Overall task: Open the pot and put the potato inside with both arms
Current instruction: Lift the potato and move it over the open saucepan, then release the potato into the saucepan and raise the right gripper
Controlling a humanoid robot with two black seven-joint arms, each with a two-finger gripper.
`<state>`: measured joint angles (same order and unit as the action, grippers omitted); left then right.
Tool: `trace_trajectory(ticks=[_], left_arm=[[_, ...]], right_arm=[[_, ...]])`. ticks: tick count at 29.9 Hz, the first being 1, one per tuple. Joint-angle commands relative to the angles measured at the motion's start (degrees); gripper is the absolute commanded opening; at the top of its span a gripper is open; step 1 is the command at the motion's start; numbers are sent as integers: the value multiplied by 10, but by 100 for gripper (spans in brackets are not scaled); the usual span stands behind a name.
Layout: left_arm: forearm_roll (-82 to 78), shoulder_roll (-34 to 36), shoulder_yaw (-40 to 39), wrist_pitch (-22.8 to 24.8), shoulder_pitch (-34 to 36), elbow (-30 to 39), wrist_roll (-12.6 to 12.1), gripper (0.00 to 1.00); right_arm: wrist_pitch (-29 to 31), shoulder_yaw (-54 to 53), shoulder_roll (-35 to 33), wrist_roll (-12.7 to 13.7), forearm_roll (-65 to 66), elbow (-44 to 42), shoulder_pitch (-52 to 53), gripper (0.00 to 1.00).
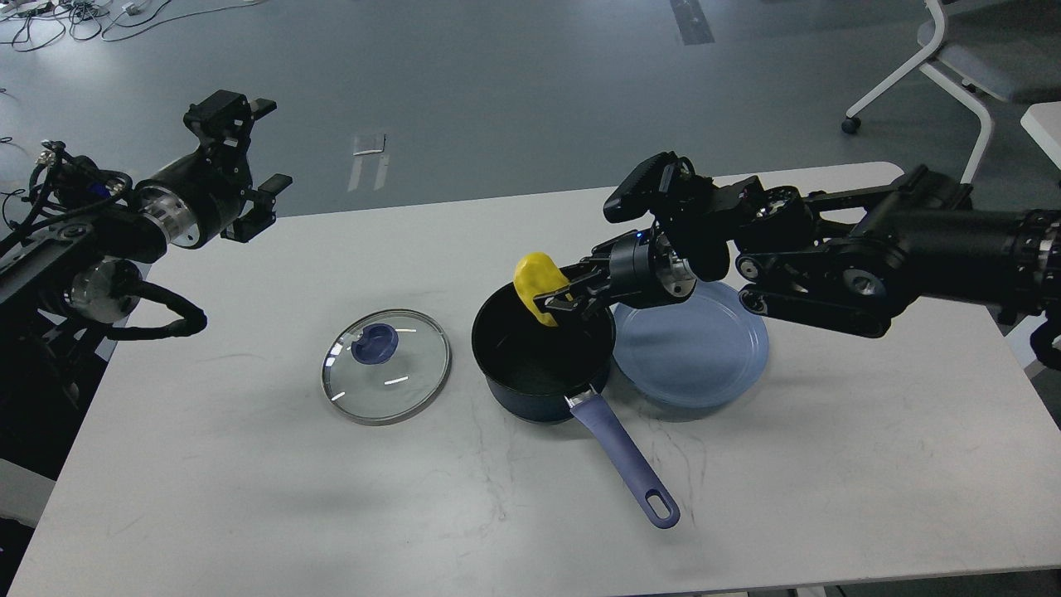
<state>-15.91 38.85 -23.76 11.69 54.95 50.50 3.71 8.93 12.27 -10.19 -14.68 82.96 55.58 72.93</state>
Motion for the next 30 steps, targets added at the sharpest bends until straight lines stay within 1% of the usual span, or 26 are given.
trace_trajectory(ticks=[1, 6, 10, 13, 14, 15, 17, 19, 20, 21, 23, 26, 28, 30], left_arm=[[0, 2, -1, 2, -1, -1, 0, 98], [0, 1, -1, 2, -4, 0, 0, 98], [2, -4, -2, 2, -3, -1, -3, 98], [13, -13, -8, -3, -3, -1, -8, 98], [25, -19, -10, -4, -3, -1, -9, 98], [32, -21, -11, -4, -3, -1, -8, 98], [69, -28, -16, 2, -9, -1, -2, 98], [87, -30, -18, 5, -14, 0, -2, 98], [102, -33, -24, 6, -16, 3, -2, 98], [109, -37, -30, 6, -17, 4, -2, 98], [132, -54, -62, 5, -28, 4, -3, 98], [136, -67, -84, 6, -46, 4, -5, 98], [137, -83, -113, 6, -70, 4, -5, 98], [137, -93, -135, 8, -89, 5, -5, 98]], right_arm=[[5, 0, 11, 7, -9, -4, -5, 100], [13, -3, 10, 10, -126, 1, 0, 100], [10, -19, 6, 10, -158, 0, 7, 100], [9, -74, -21, 10, -181, 0, 6, 100], [11, -113, -39, 10, -222, 1, -2, 100], [13, -132, -44, 11, -253, 1, -6, 100], [17, -196, -55, 11, -407, 1, -37, 100], [16, -219, -60, 11, -481, 1, -52, 100], [16, -248, -70, 11, -544, 1, -68, 100], [16, -264, -76, 11, -570, 1, -78, 100], [15, -346, -78, 11, -645, -3, -127, 100], [14, -400, -75, 12, -684, -5, -161, 100], [14, -454, -65, 16, -720, -7, -194, 100], [14, -486, -63, 31, -742, -10, -212, 100]])
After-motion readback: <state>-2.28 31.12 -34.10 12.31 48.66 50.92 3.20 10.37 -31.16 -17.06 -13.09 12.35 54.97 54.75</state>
